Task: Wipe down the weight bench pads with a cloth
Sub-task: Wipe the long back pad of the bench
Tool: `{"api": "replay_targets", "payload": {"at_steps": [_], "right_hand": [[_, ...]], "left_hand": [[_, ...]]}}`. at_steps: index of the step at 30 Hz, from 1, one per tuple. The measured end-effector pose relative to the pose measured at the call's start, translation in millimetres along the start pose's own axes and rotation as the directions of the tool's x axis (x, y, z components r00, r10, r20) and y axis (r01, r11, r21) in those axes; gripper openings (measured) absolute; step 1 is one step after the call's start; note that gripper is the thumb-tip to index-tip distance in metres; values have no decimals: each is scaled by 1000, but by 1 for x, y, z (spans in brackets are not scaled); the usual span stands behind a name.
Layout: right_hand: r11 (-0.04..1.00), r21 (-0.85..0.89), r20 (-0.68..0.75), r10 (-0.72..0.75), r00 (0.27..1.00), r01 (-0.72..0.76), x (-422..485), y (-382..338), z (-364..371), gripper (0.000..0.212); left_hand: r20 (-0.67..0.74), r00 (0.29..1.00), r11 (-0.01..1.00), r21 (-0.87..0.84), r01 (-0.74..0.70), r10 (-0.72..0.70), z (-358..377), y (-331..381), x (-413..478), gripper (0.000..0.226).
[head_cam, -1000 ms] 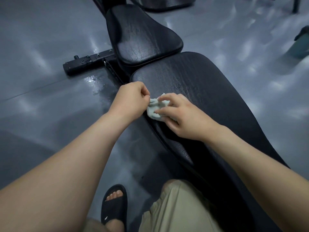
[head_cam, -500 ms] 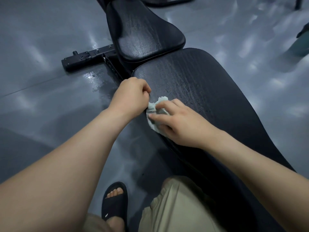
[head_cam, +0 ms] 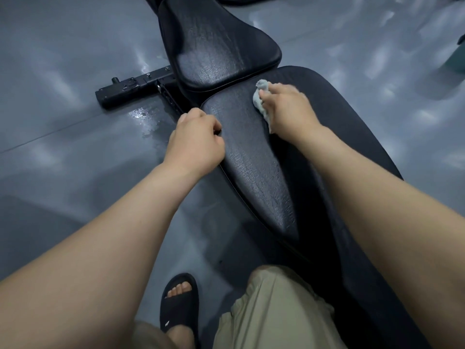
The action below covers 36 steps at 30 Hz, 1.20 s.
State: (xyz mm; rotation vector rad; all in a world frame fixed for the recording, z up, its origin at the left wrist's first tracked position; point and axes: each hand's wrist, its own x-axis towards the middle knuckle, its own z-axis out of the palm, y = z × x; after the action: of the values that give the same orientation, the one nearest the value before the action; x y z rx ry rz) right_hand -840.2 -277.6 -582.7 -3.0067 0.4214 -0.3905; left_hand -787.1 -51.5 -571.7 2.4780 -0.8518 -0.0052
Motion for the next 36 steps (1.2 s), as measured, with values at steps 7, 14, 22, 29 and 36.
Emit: {"api": "replay_targets", "payload": {"at_steps": [7,14,22,29,36], "right_hand": [[910,215,-143,-330,933,355,-65,-35,10,35],[967,38,56,-252,966,251,-51,-21,9,47],[984,-49,90,175,980,-171,-25,66,-6,42],[994,-17,88,106,991,-105,-20,72,7,39],[993,0,171,116,978,-117,5,84,5,63]], "left_hand": [[2,999,999,-1,-33,33,5,4,4,36],[8,999,999,38,-39,39,18,22,10,37],[57,997,991,125,-50,43,27,52,9,40],[72,994,972,213,-101,88,42,76,57,36],[-52,963,883,413,-221,266,80,65,59,37]]}}
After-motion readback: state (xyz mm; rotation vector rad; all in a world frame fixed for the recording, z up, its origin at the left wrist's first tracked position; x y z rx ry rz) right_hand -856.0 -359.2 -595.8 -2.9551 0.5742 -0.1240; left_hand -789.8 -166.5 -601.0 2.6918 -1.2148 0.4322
